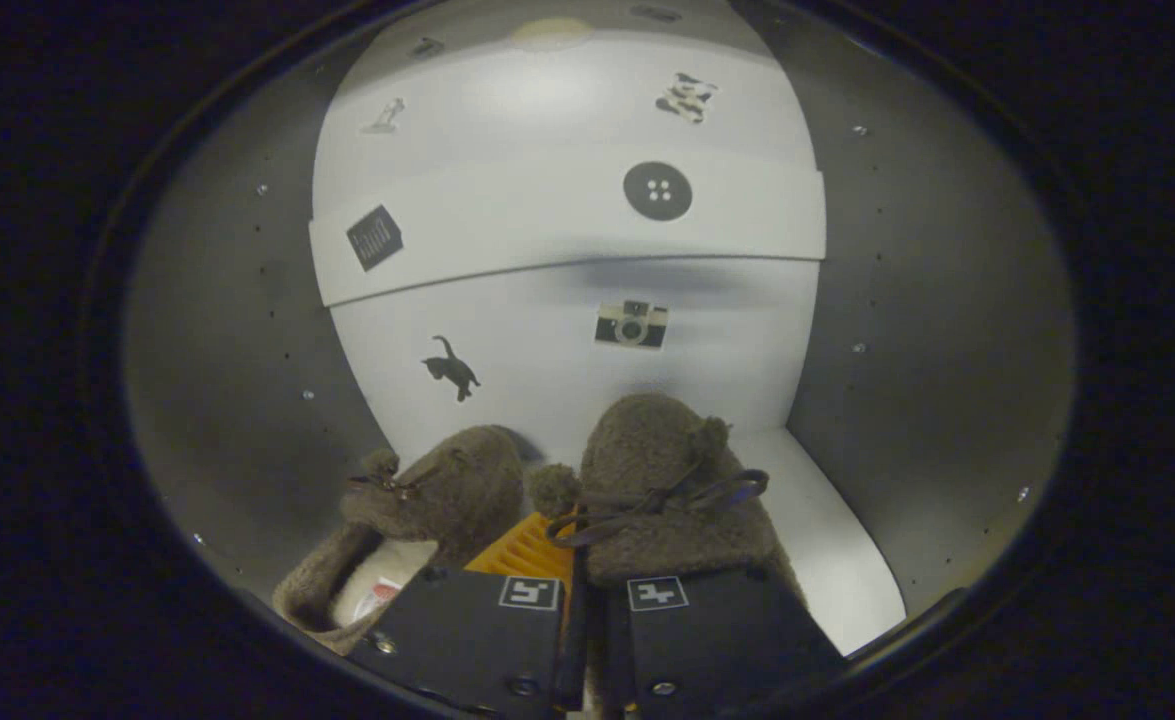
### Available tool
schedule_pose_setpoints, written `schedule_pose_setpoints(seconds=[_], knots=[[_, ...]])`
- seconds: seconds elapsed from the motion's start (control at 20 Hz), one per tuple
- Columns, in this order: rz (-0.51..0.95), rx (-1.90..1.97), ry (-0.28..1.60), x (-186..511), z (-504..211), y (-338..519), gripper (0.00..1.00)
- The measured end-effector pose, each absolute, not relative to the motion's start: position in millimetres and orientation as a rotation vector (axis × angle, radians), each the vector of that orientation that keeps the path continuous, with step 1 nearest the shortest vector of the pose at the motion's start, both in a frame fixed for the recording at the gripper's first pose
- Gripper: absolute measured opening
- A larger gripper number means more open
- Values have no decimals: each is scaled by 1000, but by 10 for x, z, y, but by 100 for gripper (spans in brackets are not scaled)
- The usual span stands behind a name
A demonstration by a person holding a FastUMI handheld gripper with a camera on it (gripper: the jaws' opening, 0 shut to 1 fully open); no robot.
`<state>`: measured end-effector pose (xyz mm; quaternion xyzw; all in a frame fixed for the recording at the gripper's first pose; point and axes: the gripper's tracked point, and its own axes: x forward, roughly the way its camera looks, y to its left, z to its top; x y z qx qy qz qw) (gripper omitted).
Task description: Open the shoe cabinet door, grab the shoes and put them into the shoe cabinet, then close the shoe cabinet door.
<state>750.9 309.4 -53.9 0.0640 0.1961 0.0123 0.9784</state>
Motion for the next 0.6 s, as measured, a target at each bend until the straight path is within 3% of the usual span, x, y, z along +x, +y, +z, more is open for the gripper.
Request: schedule_pose_setpoints(seconds=[0.15,0.4,0.55,0.6], knots=[[36,148,397,7454,-503,3145,28],[56,148,372,7245,-406,3189,71],[70,164,347,7045,-339,3218,71],[66,159,341,6953,-325,3202,76]])
